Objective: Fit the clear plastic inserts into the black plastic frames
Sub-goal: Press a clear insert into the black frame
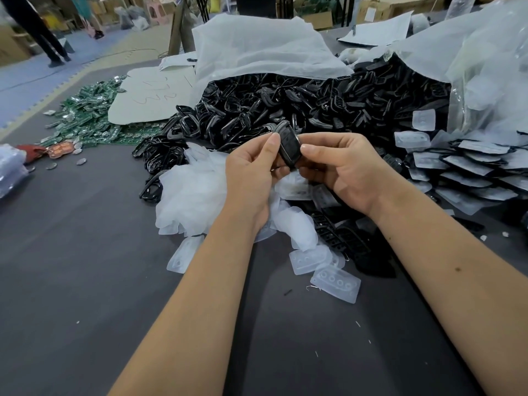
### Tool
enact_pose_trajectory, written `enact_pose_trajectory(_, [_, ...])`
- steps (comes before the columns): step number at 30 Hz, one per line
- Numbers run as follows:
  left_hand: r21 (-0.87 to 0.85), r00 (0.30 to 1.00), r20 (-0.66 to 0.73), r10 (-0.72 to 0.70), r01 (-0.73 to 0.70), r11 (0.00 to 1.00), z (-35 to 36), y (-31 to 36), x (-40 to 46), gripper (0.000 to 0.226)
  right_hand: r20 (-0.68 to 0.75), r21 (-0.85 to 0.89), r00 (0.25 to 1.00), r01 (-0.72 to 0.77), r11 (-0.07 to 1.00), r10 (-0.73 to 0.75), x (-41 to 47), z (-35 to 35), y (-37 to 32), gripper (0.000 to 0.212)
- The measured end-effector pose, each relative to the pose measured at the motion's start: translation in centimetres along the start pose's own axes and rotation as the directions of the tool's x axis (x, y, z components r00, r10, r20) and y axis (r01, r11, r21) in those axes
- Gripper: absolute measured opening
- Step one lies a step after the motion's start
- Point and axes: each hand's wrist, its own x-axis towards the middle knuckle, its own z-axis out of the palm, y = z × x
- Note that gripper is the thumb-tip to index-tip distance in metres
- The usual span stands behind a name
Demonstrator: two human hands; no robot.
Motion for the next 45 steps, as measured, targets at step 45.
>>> enact_pose_trajectory(45, [0.263, 0.975, 0.131, 0.178, -0.207, 0.942, 0.6, -1.2, -0.2, 0.031, 0.007, -0.873, 0.744, 0.33, 0.358, -0.668, -0.3, 1.6, 0.6, 0.004])
